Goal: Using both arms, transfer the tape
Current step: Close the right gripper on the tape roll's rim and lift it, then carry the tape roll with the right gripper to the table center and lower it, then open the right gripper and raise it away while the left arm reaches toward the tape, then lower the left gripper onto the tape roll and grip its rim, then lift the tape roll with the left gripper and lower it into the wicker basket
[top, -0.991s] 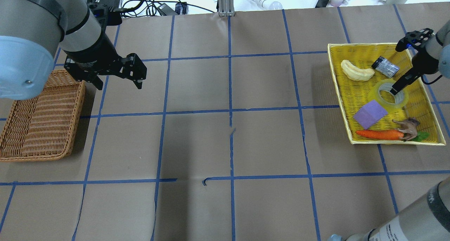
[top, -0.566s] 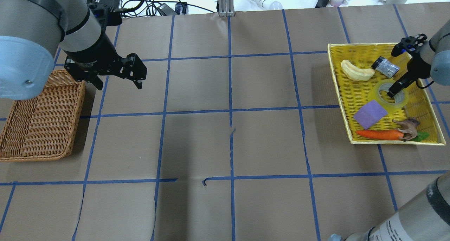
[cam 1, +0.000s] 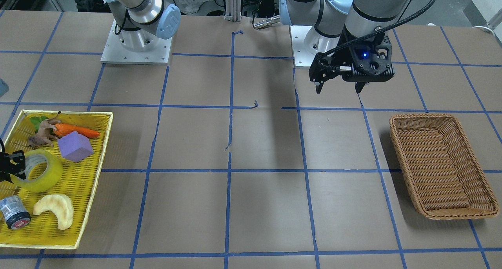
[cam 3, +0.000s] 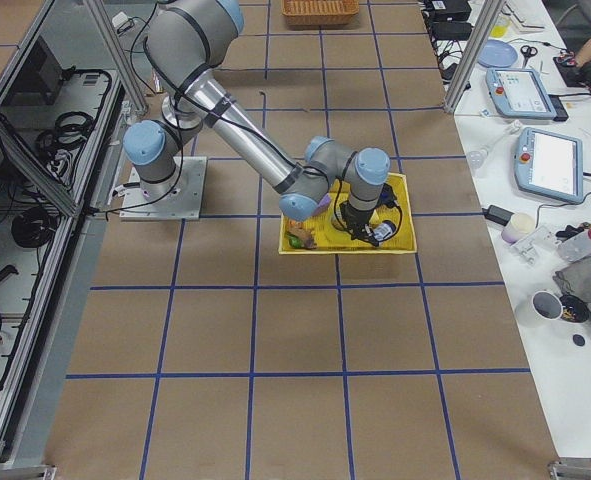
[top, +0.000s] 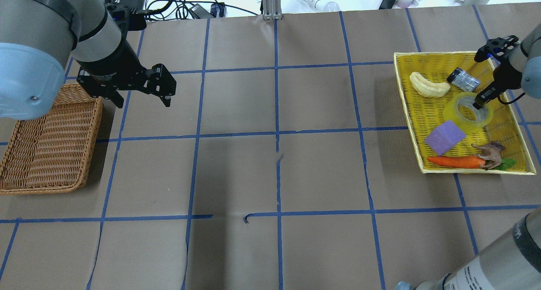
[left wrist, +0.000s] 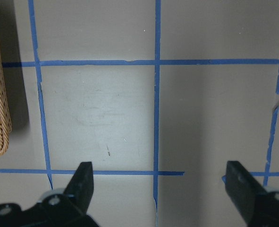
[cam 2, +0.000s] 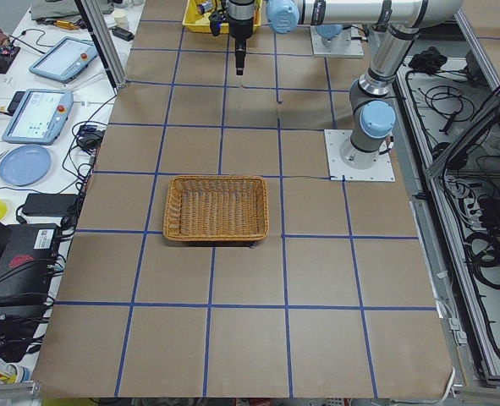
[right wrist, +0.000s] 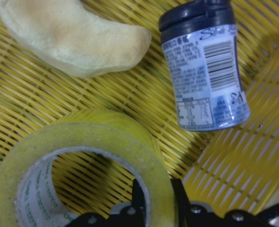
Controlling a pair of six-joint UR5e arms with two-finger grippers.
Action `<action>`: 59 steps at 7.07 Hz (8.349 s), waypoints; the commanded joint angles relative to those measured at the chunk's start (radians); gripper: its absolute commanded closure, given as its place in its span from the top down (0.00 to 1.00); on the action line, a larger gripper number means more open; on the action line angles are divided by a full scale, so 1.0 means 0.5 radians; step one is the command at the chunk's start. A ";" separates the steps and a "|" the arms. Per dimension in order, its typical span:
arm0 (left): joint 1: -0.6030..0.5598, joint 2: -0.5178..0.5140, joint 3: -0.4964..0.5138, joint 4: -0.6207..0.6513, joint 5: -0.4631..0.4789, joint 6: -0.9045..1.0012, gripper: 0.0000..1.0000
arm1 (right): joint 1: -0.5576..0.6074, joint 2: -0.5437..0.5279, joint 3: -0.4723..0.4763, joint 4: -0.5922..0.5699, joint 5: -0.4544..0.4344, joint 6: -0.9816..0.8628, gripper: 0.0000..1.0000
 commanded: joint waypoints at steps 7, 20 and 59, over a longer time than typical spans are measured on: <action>0.018 0.000 0.006 0.003 -0.002 0.003 1.00 | 0.759 -0.154 -0.420 0.384 -0.028 0.934 0.00; 0.021 -0.025 0.012 0.009 0.041 0.006 1.00 | 1.574 0.450 -0.647 0.178 0.101 2.226 0.41; 1.459 -0.957 0.120 0.653 -0.097 1.558 0.00 | 1.163 -0.789 -0.524 1.314 0.015 2.094 1.00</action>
